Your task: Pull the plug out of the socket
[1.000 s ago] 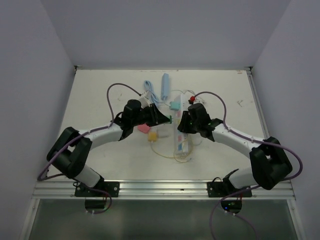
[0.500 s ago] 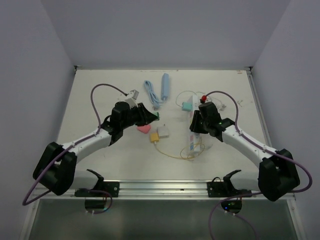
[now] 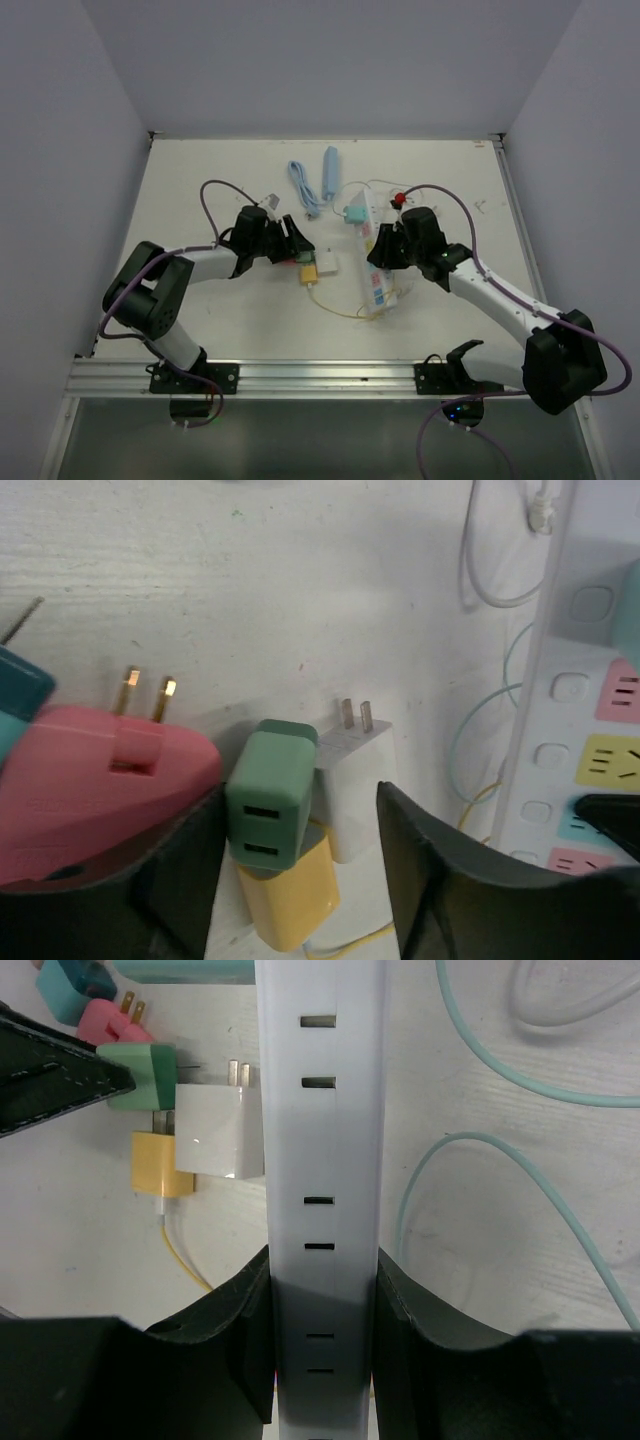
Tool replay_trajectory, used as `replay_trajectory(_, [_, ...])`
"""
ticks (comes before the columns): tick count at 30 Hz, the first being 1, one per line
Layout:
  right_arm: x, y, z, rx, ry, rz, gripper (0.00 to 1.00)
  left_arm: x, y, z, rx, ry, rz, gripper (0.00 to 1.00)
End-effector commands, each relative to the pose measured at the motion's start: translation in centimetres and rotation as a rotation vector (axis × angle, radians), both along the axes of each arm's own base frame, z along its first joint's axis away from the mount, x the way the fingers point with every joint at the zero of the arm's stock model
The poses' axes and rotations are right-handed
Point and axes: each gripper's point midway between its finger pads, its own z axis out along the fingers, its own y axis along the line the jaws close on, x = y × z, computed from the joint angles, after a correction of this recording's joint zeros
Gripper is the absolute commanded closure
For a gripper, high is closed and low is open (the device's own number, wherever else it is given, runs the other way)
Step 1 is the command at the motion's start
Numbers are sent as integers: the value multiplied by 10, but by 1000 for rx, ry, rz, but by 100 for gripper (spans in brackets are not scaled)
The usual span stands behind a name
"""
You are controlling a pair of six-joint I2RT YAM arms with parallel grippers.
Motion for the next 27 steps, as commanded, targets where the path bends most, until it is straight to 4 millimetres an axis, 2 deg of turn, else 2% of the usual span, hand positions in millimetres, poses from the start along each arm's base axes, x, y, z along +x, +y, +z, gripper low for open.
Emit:
replay_trajectory(1, [12,24,36,107,-135,74,100,18,-5,37,-56,-103,4,33])
replay_trajectory(4, [10,30,35,114,-137,92,100,14,-8,54,-84,-125,-14,24])
replay_trajectory(7, [8,36,37,118,-144,111,100,10,-14,80,-137,-161,-40,18])
replay_trajectory(11, [5,47,42,130,-162,143,100,7,-30,121,-199,-244,-70,14])
replay_trajectory(14, [3,53,45,136,-170,158,100,8,-42,139,-225,-280,-94,13])
replay_trajectory(21, [-3,69,57,159,-200,201,100,21,-60,140,-241,-279,-98,13])
replay_trajectory(23, [-6,73,58,162,-201,212,100,23,-67,141,-242,-281,-108,16])
replay_trajectory(27, [-8,77,62,181,-216,216,100,22,-79,140,-246,-273,-126,29])
